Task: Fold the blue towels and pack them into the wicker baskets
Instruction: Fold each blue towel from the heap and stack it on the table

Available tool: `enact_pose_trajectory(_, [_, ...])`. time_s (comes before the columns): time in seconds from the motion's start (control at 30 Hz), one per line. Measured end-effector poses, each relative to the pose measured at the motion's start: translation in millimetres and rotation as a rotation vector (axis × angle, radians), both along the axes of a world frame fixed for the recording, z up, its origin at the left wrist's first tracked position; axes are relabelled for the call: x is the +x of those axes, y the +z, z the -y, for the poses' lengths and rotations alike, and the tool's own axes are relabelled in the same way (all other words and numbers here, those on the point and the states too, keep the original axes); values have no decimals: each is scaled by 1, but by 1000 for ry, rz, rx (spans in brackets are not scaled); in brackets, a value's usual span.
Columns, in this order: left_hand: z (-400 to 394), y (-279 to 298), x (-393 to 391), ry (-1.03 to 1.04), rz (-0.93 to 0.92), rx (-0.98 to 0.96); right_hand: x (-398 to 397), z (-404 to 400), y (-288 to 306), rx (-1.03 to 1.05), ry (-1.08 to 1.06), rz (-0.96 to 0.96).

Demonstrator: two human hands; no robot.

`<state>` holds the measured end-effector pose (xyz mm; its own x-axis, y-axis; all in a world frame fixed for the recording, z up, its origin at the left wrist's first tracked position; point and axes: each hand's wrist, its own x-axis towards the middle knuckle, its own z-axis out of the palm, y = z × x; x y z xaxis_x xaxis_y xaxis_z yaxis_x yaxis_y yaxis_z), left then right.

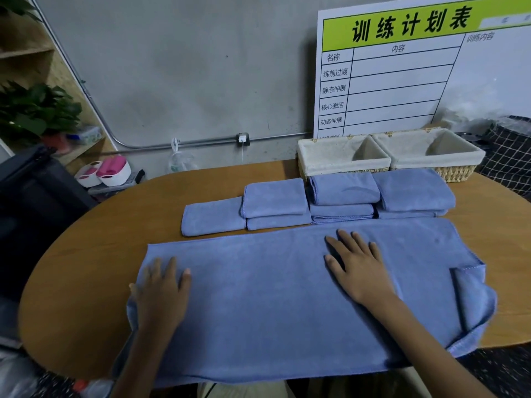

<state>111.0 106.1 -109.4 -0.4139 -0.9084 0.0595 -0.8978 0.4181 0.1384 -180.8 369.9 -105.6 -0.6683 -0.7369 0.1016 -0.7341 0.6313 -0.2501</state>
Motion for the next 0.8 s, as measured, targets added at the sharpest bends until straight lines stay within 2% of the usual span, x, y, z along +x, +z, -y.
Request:
enact_pose_trajectory(0.1, [-15,8,-23,-142,-134,-75,3,4,1,2,-3,-21])
enact_pose_trajectory(0.17, [-33,7,-52,-255,-268,-23,3,4,3,11,-3,-8])
enact_pose_trajectory(0.2, [-41,8,-62,-270,-274,37,2,3,3,17,-6,4])
enact_pose_trajectory(0.33, [-29,-5,-48,-244,-156,-4,-2,-1,4,20,-29,30])
enact_pose_trajectory(0.43, [-13,-6,-6,-158,-106,-56,-1,-1,4,25,-29,26])
enact_pose_trajectory(0.5, [-9,-7,16,-83,-67,-25,0,-1,4,25,-31,21])
enact_pose_trajectory(0.6, [-13,-6,25,-14,-44,-32,2,0,5,17,-33,17])
enact_pose_trajectory(0.73, [-33,-2,-23,-163,-156,-4,2,1,6,22,-34,26])
enact_pose_trajectory(0.8, [-40,4,-49,-225,-134,20,0,0,7,16,-38,33])
